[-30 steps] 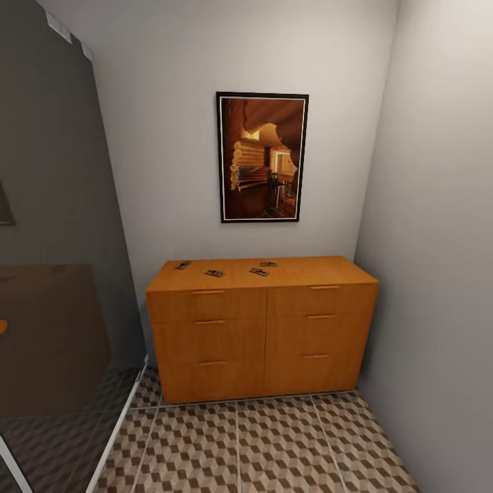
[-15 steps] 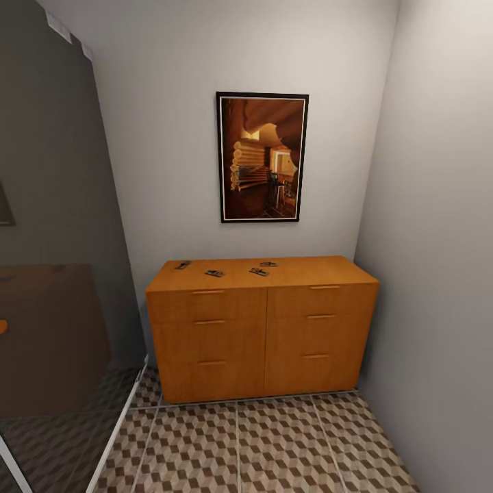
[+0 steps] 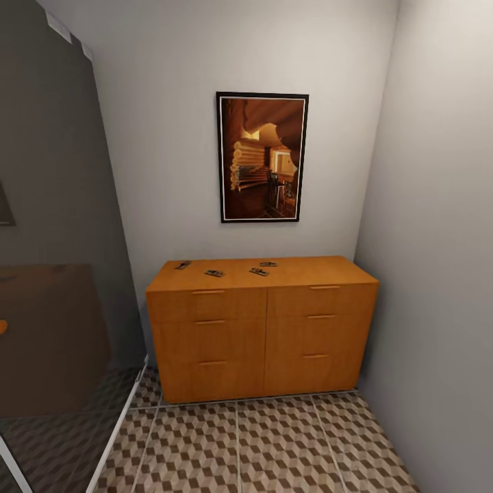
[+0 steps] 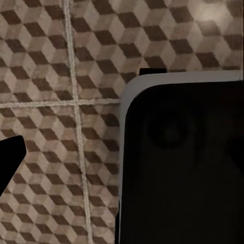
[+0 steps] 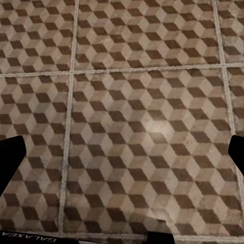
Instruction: Take the four mousetraps from the cabinet in the bathroom and place them on the bathroom floor. Make sure all four end up on the same floor surface, and ensure that at least two of them are either under or directly next to the same bathroom sink.
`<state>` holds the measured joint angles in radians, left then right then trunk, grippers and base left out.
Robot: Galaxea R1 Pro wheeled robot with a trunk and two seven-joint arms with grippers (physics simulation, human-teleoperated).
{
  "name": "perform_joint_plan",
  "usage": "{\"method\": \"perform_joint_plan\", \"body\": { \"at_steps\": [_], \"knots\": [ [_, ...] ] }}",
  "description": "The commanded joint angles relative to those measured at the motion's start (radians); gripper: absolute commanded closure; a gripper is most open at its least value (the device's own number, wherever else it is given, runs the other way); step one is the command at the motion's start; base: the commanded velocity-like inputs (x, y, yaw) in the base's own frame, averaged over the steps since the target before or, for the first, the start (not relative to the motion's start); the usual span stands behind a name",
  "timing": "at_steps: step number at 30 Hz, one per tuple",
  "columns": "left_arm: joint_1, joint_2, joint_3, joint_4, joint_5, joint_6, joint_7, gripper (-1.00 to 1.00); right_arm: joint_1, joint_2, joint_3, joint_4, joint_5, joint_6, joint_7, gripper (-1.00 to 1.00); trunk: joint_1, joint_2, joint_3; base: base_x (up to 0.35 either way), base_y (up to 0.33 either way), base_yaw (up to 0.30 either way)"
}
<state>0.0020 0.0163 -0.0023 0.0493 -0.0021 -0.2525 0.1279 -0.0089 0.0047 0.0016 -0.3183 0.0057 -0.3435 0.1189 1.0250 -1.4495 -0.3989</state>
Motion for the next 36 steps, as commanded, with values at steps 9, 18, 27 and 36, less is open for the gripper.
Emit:
{"method": "perform_joint_plan", "body": {
  "at_steps": [9,18,27,36],
  "knots": [
    [0.000,-0.021,0.001,-0.001,0.000,-0.007,0.002,-1.00,-0.001,0.000,0.000,0.001,0.000,-0.003,0.002,-1.00,0.000,-0.001,-0.001,0.000,0.000,0.000],
    [-0.001,-0.036,0.005,-0.096,0.000,-0.006,0.004,-1.00,-0.001,0.000,0.000,0.001,0.000,-0.003,0.002,-1.00,0.000,-0.001,-0.001,0.000,0.000,0.000],
    [-0.001,-0.036,0.007,-0.239,0.000,-0.002,0.007,-1.00,-0.001,0.001,0.001,0.001,0.000,-0.003,0.001,-1.00,0.000,-0.001,-0.001,0.000,0.000,0.000],
    [-0.002,-0.036,0.007,-0.420,-0.004,0.025,0.011,-1.00,-0.001,0.001,0.001,0.001,0.000,-0.003,0.001,-1.00,0.000,-0.001,-0.001,0.000,0.000,0.000]
  ]
}}
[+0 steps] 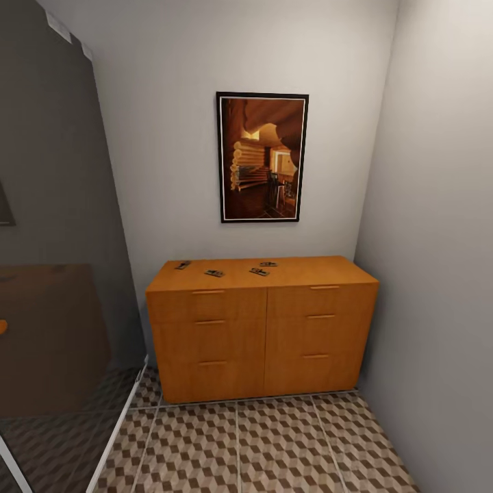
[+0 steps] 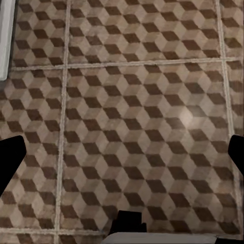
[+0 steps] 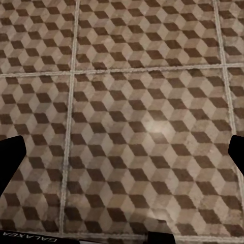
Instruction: Take the four mousetraps from the cabinet in the bathroom and place them on the bathroom floor. Make sure all four end up on the same floor surface, and ensure that at least two of them are either under or directly next to the same bathroom sink.
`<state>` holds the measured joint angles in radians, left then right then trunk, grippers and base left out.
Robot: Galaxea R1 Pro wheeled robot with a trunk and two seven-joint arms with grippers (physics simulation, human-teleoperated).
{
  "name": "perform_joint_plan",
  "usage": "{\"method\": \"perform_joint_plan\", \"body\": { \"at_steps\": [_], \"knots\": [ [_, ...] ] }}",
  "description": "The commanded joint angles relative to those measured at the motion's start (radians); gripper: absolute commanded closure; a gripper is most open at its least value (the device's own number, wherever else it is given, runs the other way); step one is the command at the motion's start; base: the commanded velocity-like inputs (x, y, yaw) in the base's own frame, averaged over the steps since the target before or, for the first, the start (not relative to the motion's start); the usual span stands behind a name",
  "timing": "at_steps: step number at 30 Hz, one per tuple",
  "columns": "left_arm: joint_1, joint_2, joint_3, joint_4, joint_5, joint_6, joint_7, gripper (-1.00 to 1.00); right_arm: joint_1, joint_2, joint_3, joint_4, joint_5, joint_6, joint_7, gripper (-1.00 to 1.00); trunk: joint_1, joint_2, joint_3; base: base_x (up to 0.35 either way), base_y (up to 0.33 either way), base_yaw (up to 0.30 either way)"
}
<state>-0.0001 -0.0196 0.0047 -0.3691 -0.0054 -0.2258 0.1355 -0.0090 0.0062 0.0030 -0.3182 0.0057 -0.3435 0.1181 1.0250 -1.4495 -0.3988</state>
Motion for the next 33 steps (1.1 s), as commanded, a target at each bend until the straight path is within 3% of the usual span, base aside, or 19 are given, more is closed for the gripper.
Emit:
{"method": "perform_joint_plan", "body": {
  "at_steps": [1,3,7,9,11,14,21,23,24,29,33],
  "knots": [
    [0.000,0.000,0.000,-0.022,-0.001,0.011,0.003,-1.00,0.000,0.000,0.000,0.001,0.000,-0.003,0.002,-1.00,0.000,-0.001,-0.001,0.000,0.000,0.000],
    [0.000,-0.001,0.001,-0.068,-0.001,0.052,0.004,-1.00,0.000,0.000,0.000,0.001,0.000,-0.003,0.002,-1.00,0.000,-0.001,-0.001,0.000,0.000,0.000],
    [0.000,-0.001,0.000,-0.220,0.000,0.221,0.003,-1.00,-0.001,0.000,0.000,0.001,0.000,-0.003,0.002,-1.00,0.000,-0.001,-0.001,0.000,0.000,0.000],
    [0.000,-0.001,-0.001,-0.367,0.001,0.383,0.001,-1.00,-0.001,0.000,0.000,0.001,0.000,-0.003,0.003,-1.00,0.000,-0.001,-0.001,0.000,0.000,0.000],
    [0.000,-0.001,-0.001,-0.439,0.002,0.453,0.000,-1.00,0.000,0.000,0.000,0.001,0.000,-0.003,0.003,-1.00,0.000,-0.001,-0.001,0.000,0.000,0.000],
    [0.000,0.000,-0.001,-0.553,0.002,0.537,-0.001,-1.00,-0.001,0.000,0.000,0.001,0.000,-0.003,0.003,-1.00,0.000,-0.001,-0.001,0.000,0.000,0.000],
    [0.000,-0.002,-0.001,-0.714,0.002,0.611,-0.001,-1.00,0.000,0.000,0.000,0.001,0.000,-0.003,0.003,-1.00,0.000,-0.001,-0.001,0.000,0.000,0.000],
    [0.000,-0.002,-0.001,-0.783,0.002,0.664,-0.001,-1.00,0.000,0.000,0.000,0.001,0.000,-0.003,0.003,-1.00,0.000,-0.001,-0.001,0.000,0.000,0.000],
    [0.000,-0.003,-0.002,-0.899,0.002,0.777,-0.001,-1.00,0.000,0.000,0.000,0.001,0.000,-0.003,0.003,-1.00,0.000,-0.001,-0.001,0.000,0.000,0.000],
    [0.000,-0.003,-0.003,-1.058,0.002,0.904,-0.002,-1.00,0.000,-0.001,0.000,0.001,0.000,-0.003,0.002,-1.00,0.000,-0.001,-0.001,0.000,0.000,0.000],
    [0.000,-0.004,-0.003,-1.139,0.001,0.944,-0.002,-1.00,0.000,-0.001,0.000,0.001,0.001,-0.003,0.002,-1.00,0.000,-0.001,-0.001,0.000,0.000,0.000]
  ]
}}
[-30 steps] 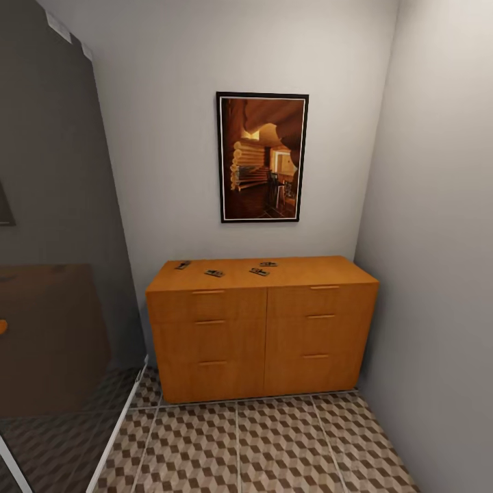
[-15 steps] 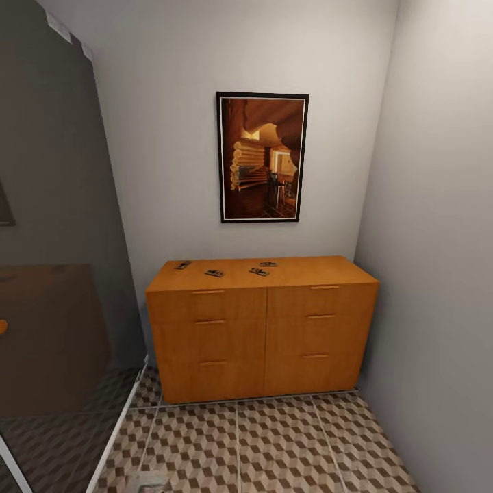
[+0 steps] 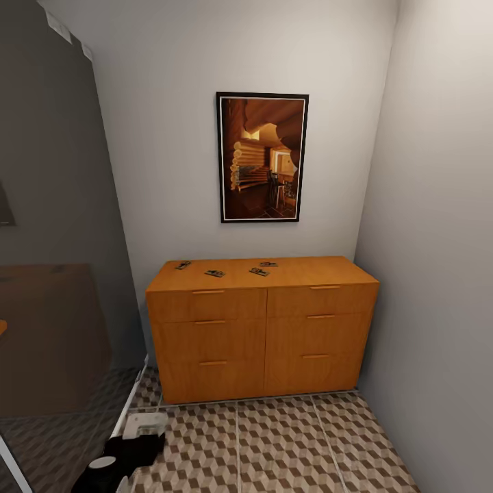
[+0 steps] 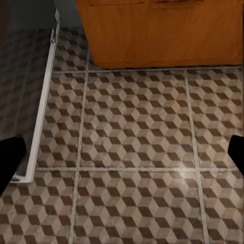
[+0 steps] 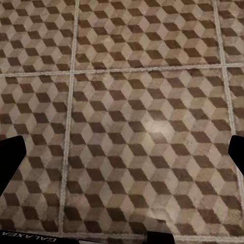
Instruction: Take the four mousetraps from the cabinet in the bathroom and place them on the bathroom floor. Make sure all four end up on the same floor surface, and ensure that at least two of them are either under or directly next to the same bathroom sink.
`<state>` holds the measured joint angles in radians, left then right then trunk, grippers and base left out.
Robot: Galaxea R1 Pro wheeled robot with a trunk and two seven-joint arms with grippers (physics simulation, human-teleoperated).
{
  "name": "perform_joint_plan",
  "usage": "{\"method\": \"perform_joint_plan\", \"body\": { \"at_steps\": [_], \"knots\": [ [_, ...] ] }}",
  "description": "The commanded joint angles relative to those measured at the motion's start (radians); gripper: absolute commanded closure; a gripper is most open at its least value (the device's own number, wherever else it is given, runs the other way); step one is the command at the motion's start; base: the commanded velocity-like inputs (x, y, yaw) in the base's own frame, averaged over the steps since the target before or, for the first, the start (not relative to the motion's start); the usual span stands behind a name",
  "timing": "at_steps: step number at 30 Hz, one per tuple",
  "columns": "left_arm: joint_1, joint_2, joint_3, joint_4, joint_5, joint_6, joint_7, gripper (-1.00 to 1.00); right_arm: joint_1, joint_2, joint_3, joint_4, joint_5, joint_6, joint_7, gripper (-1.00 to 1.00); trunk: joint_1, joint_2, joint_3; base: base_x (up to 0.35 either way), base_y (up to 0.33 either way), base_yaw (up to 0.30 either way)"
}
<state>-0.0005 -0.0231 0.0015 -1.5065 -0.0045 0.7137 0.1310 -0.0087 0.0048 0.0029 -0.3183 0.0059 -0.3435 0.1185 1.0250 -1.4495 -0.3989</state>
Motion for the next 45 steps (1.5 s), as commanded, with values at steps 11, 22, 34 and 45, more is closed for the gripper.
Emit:
{"method": "perform_joint_plan", "body": {
  "at_steps": [11,22,34,45],
  "knots": [
    [-0.066,0.000,0.000,-0.046,-0.005,0.027,0.003,-1.00,-0.002,0.000,-0.001,0.001,0.000,-0.003,0.001,-1.00,0.000,-0.001,-0.001,0.000,0.000,0.000],
    [-0.329,-0.010,0.000,-0.047,-0.005,0.112,0.009,-1.00,-0.001,0.000,0.000,0.001,0.000,-0.003,0.003,-1.00,0.000,-0.001,-0.001,0.000,0.000,0.000],
    [-0.733,-0.021,0.000,-0.008,-0.002,0.281,0.012,-1.00,-0.001,0.002,0.003,0.001,0.001,-0.003,0.003,-1.00,0.000,-0.001,-0.001,0.000,0.000,0.000],
    [-0.763,0.001,-0.021,-0.038,-0.014,0.298,0.009,-1.00,-0.001,0.001,0.003,0.013,0.002,-0.005,0.002,-1.00,0.000,-0.001,-0.001,0.000,0.000,0.000]
  ]
}}
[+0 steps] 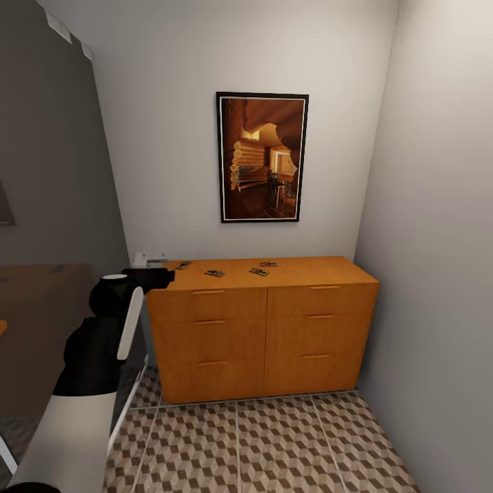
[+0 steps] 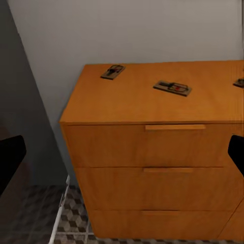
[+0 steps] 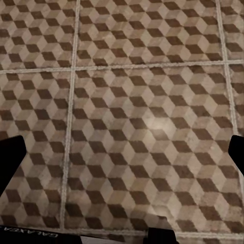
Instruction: Take the four mousetraps from the cabinet in the bathroom and place them on the bathroom floor. Make sure all four end up on the same floor surface, and ensure that at least two of them are either under or directly next to the same bathroom sink.
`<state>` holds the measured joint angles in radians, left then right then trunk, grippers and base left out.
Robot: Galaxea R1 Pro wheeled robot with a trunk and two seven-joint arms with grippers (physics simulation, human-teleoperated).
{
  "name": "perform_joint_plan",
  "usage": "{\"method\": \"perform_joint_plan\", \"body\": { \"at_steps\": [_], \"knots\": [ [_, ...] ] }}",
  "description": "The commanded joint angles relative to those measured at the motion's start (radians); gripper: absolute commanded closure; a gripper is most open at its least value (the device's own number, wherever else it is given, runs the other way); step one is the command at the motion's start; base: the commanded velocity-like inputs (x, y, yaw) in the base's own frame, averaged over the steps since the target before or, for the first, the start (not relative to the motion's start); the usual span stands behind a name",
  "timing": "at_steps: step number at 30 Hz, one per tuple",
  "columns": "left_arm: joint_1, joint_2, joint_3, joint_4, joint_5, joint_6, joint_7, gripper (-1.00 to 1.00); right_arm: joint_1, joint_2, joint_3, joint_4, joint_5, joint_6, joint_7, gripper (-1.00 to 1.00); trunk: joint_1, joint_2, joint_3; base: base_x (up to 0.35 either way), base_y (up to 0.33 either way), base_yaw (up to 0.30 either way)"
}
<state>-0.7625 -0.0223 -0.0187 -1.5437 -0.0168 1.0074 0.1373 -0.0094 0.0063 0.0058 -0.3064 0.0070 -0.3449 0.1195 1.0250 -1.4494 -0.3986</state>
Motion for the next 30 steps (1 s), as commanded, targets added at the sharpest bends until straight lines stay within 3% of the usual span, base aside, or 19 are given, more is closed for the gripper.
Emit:
{"method": "perform_joint_plan", "body": {
  "at_steps": [1,8,18,30],
  "knots": [
    [0.002,0.001,-0.004,-0.002,-0.002,0.005,0.003,-1.00,0.000,0.000,0.000,0.001,0.001,-0.003,0.002,-1.00,0.000,-0.001,-0.001,0.000,0.000,0.000],
    [0.038,0.021,-0.013,0.003,-0.001,0.006,0.002,-1.00,0.000,-0.002,0.000,0.002,0.001,-0.003,0.004,-1.00,0.000,-0.001,-0.001,0.000,0.000,0.000],
    [0.068,0.023,-0.013,0.013,0.004,0.007,0.001,-1.00,-0.001,0.000,0.001,0.003,0.001,-0.002,0.006,-1.00,0.000,-0.001,-0.001,0.006,0.000,0.000],
    [0.081,0.011,-0.016,0.044,0.005,0.007,0.001,-1.00,-0.001,0.001,0.000,0.003,0.001,-0.003,0.006,-1.00,0.000,-0.001,-0.001,0.270,0.000,0.000]
  ]
}}
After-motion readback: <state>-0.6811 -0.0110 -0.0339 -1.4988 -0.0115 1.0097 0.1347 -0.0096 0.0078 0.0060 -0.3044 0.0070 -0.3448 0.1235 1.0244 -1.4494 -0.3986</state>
